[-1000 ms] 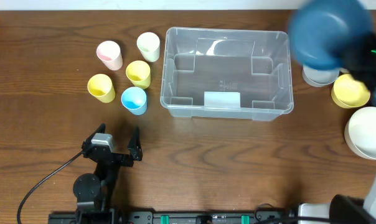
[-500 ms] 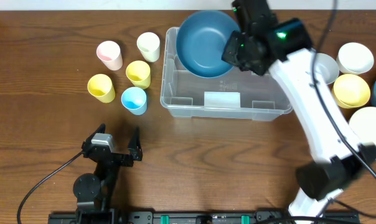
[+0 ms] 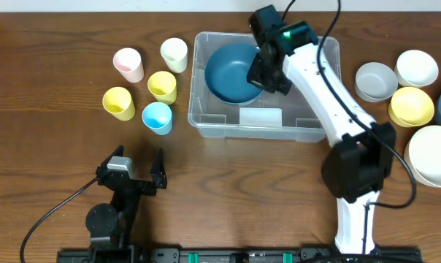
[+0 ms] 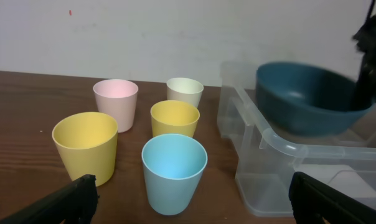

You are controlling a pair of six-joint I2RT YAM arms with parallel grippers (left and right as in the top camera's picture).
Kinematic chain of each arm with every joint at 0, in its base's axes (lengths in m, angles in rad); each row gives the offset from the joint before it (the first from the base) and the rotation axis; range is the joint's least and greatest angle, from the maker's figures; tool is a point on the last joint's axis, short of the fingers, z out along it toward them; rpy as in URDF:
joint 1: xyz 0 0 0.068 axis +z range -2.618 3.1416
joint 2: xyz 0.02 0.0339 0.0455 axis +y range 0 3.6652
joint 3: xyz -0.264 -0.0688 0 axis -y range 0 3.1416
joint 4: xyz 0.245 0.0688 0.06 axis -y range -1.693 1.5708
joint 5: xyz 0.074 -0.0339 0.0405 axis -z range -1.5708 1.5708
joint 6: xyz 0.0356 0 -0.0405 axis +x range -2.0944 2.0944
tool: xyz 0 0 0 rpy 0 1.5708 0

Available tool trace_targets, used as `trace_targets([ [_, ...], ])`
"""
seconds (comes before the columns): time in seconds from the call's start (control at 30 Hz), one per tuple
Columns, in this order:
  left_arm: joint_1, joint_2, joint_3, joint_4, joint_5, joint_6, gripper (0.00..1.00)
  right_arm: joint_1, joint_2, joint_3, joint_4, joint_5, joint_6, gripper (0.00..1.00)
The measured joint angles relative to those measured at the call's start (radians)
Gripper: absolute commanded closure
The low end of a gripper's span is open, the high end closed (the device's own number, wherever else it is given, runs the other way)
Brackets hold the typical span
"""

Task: Pack container
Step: 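Lower the teal bowl into the bin and open the right gripper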

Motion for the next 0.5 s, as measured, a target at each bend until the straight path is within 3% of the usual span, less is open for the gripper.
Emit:
trace_targets([
  [0.5, 0.000, 0.000, 0.000, 0.000, 0.000, 0.000, 0.02, 0.000, 0.078, 0.000, 0.038, -0.037, 0.001, 0.98],
])
